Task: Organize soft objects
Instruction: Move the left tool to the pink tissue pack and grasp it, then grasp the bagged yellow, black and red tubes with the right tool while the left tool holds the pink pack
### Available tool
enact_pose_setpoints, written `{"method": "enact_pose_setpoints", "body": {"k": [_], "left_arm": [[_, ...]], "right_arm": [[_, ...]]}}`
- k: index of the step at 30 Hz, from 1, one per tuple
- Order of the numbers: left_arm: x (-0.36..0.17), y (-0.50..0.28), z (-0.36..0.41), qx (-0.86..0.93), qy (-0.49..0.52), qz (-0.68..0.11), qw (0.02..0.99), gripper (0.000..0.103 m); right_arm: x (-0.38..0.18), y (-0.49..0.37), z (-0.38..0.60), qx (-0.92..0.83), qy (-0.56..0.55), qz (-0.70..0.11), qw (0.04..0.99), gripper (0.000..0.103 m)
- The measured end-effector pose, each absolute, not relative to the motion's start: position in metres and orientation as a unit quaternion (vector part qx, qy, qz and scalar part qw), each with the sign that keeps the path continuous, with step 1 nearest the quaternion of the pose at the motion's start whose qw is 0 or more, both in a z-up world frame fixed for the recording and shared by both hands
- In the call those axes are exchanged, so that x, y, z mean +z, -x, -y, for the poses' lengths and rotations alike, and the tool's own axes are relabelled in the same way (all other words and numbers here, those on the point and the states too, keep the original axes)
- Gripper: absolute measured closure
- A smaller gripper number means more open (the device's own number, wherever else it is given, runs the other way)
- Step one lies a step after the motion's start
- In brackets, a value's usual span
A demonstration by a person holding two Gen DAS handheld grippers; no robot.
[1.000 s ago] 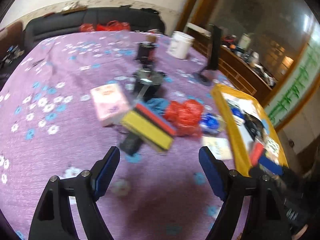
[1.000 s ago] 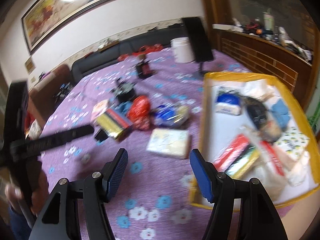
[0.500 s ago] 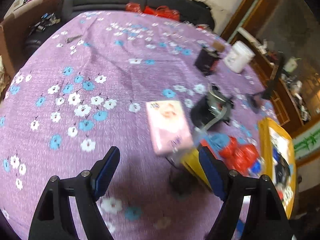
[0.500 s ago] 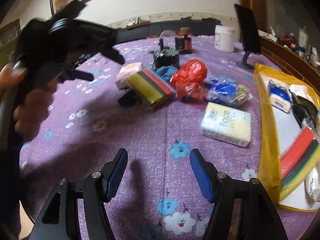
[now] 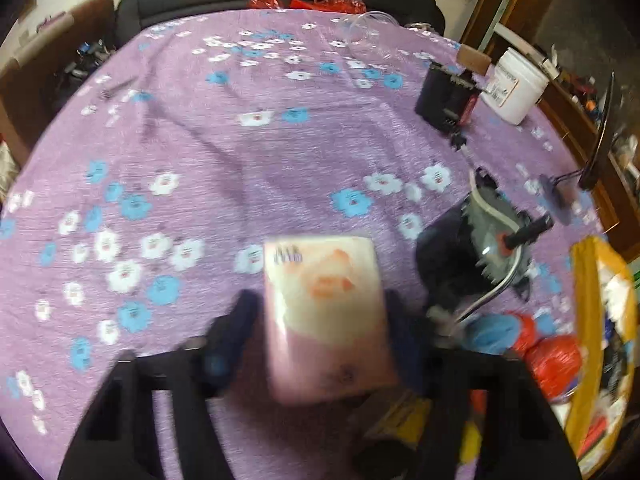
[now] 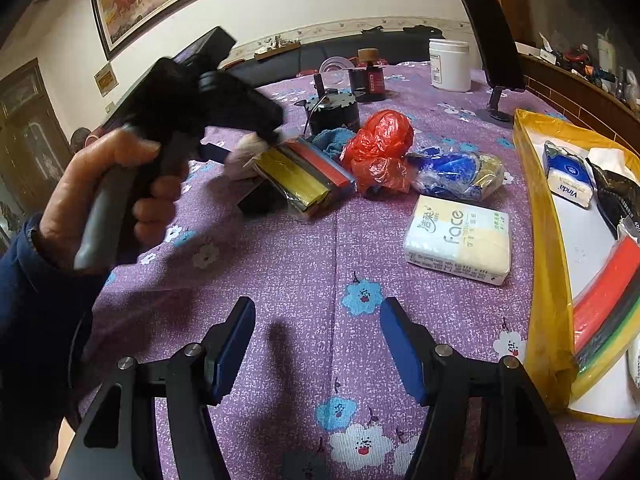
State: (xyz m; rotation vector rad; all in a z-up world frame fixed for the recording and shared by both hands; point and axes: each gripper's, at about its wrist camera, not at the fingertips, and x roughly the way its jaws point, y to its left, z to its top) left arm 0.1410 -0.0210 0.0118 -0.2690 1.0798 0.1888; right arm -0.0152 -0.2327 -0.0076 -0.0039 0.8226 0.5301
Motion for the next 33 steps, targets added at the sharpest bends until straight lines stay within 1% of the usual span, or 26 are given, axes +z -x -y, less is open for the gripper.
{"method": "enact_pose_setpoints", "body": {"k": [5,9,14,16,21,27,30,31,32,33], "left_arm": [[0.013,-0.105,0.007,0.081,0.106,-0.521,0.843,0.052],[0.012,-0.077,-0.006,0.073,0.078,-0.507,0.855,0.051],[0.009,-0.077,-0.014,0.059,0.083,-0.489,0.866,0.051],[0.009,-0.077,-0.014,0.058,0.078,-0.487,0.868,0.051],[0.008,-0.076,-0.014,0.057,0.081,-0.485,0.869,0.051],[0.01,-0.074,-0.013,0.058,0.085,-0.486,0.868,0.051],[0.01,-0.073,-0.014,0.057,0.086,-0.486,0.868,0.051],[0.01,-0.072,-0.014,0.057,0.086,-0.486,0.868,0.051],[0.01,-0.072,-0.014,0.057,0.086,-0.486,0.868,0.051],[0.01,-0.072,-0.013,0.058,0.086,-0.486,0.868,0.051]], "right_arm": [[-0.007,0.017,0.23,0.254,0.014,-0.396,0.882,0.034],[0.0,0.014,0.219,0.272,0.036,-0.399,0.875,0.034],[0.033,-0.025,0.196,0.323,0.021,-0.401,0.857,0.034],[0.037,-0.043,0.19,0.312,0.024,-0.398,0.863,0.033],[0.026,-0.099,0.176,0.294,-0.009,-0.448,0.845,0.033],[0.01,-0.128,0.154,0.272,0.028,-0.462,0.844,0.033],[0.0,-0.125,0.149,0.28,0.035,-0.47,0.836,0.034],[-0.002,-0.121,0.151,0.281,0.031,-0.472,0.835,0.04],[-0.002,-0.118,0.153,0.275,0.022,-0.468,0.84,0.044],[-0.003,-0.114,0.156,0.272,0.016,-0.471,0.839,0.051]]}}
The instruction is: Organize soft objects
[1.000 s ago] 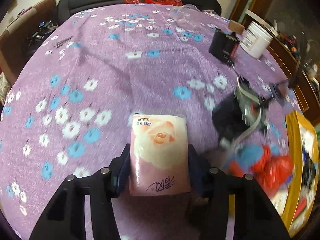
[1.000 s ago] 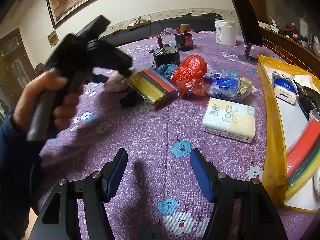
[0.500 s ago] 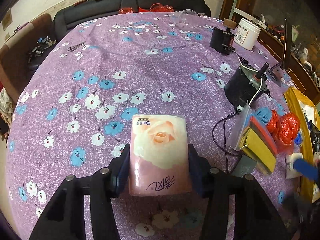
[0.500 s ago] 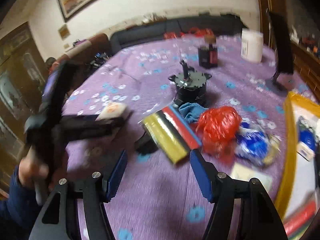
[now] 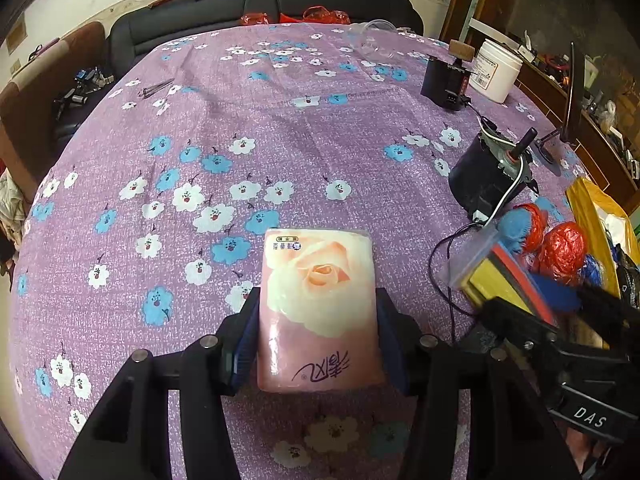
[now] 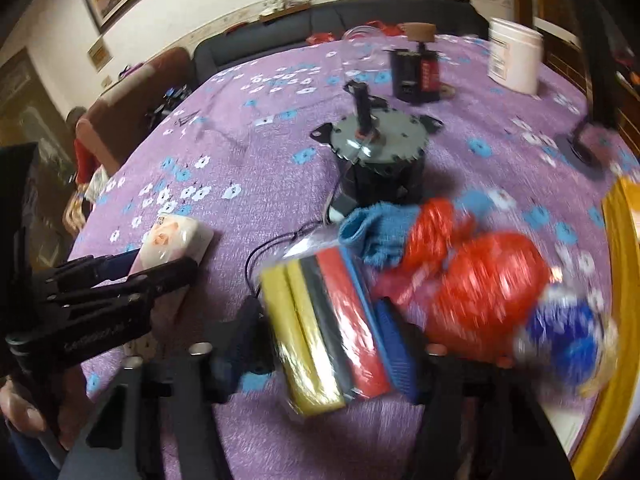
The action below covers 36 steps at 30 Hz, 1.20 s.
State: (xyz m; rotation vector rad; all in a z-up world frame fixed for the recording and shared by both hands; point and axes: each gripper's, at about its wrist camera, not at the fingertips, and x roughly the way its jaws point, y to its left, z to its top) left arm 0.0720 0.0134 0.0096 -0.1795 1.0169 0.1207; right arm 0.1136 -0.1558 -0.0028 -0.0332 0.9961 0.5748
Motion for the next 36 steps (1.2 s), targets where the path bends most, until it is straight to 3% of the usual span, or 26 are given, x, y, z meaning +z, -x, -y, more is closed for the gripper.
{"method": "enact_pose_setpoints", "body": {"k": [14,16,22,36], "left_arm": [[0.01,-0.071,-0.01,0.063,0.075,-0.484,0.87,0.051],[0.01,-0.07,-0.009,0.064,0.073,-0.482,0.871,0.051],[0.014,-0.069,-0.013,0.049,0.095,-0.473,0.875,0.052],[0.06,-0.03,0.052,-0.013,0.013,-0.33,0.944,0.052]], "right_arm": [[-0.007,-0.048,0.164,0.233,0.106,-0.435,0.863,0.049],[-0.006,-0.045,0.166,0.228,0.106,-0.426,0.869,0.055],[0.0,-0.045,0.187,0.197,0.054,-0.413,0.888,0.058],[0.028,-0.018,0.211,0.121,0.027,-0.327,0.937,0.058]]}}
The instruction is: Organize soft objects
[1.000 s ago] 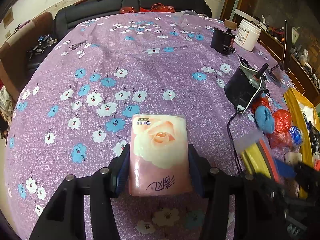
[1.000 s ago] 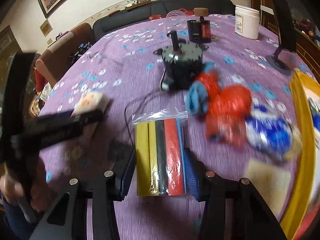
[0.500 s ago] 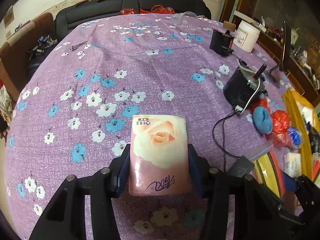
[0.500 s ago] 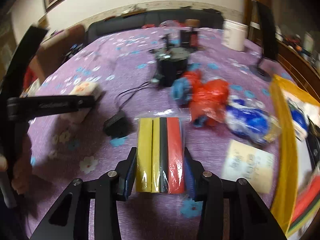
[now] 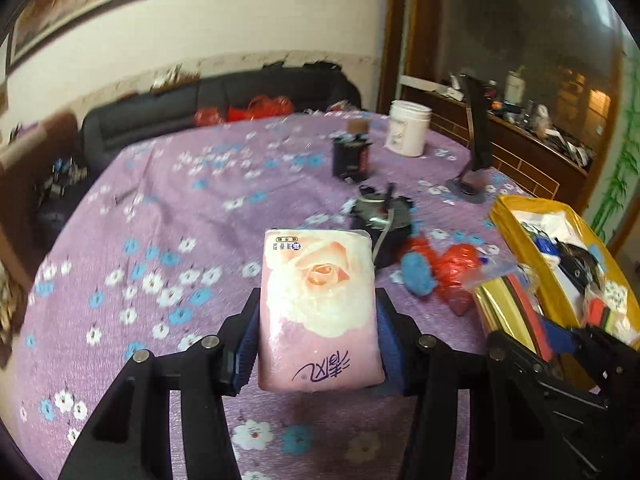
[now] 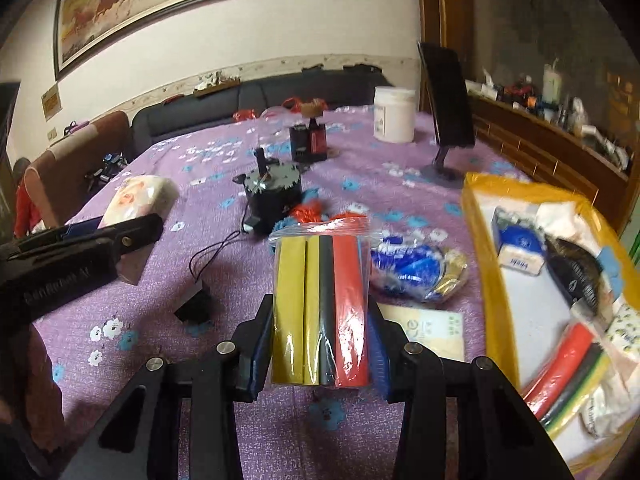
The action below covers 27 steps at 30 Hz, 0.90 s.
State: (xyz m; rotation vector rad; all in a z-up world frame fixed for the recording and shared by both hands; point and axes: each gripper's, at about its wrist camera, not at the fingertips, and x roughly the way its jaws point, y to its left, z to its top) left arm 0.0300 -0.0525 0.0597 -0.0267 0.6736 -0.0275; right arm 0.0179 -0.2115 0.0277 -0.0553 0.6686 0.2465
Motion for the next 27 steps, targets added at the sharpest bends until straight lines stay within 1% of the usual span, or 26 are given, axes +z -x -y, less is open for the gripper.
{"method": "enact_pose_setpoints", "body": {"k": [7,19,27], "left_arm": [[0.062,-0.024,0.071,0.008,-0.043,-0.297,0.954,0.052],[0.062,-0.022,0.07,0.036,-0.06,-0.272,0.96,0.052],[0.06,-0.021,0.073,0.049,-0.076,-0.271,0.958,0.052]], "right_arm": [[0.028,-0.015,0.209,0.113,0.036,-0.316,0.941,0.058],[0.031,-0.012,0.208,0.11,0.039,-0.304,0.946,0.058],[0.03,-0.012,0.204,0.125,0.037,-0.307,0.943,0.058]]}}
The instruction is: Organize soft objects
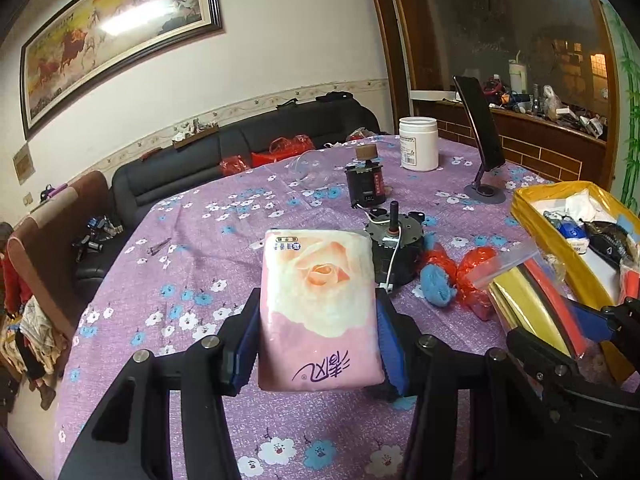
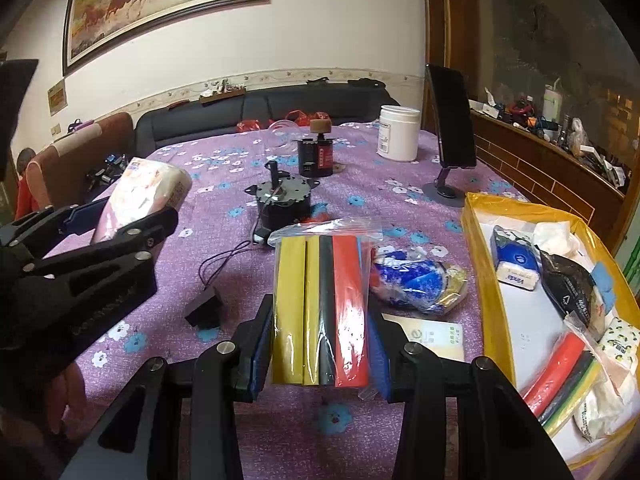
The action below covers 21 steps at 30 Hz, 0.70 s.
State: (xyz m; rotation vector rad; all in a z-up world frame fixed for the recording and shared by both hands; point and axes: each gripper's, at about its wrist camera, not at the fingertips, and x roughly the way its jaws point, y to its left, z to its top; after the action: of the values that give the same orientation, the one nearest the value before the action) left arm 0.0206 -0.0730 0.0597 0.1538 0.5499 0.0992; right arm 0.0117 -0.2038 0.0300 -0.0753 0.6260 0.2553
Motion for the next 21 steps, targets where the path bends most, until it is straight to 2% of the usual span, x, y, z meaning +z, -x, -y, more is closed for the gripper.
{"method": "enact_pose_setpoints", "body": {"k": [21], "left_arm": [[0.0631,-0.0178,0.0697,0.089,-0.086,-0.246,0.961,0.052]], "right_arm": [[0.0392,-0.0034,0.1992,0.134,0.036,-0.283,0.949,0.058]]}}
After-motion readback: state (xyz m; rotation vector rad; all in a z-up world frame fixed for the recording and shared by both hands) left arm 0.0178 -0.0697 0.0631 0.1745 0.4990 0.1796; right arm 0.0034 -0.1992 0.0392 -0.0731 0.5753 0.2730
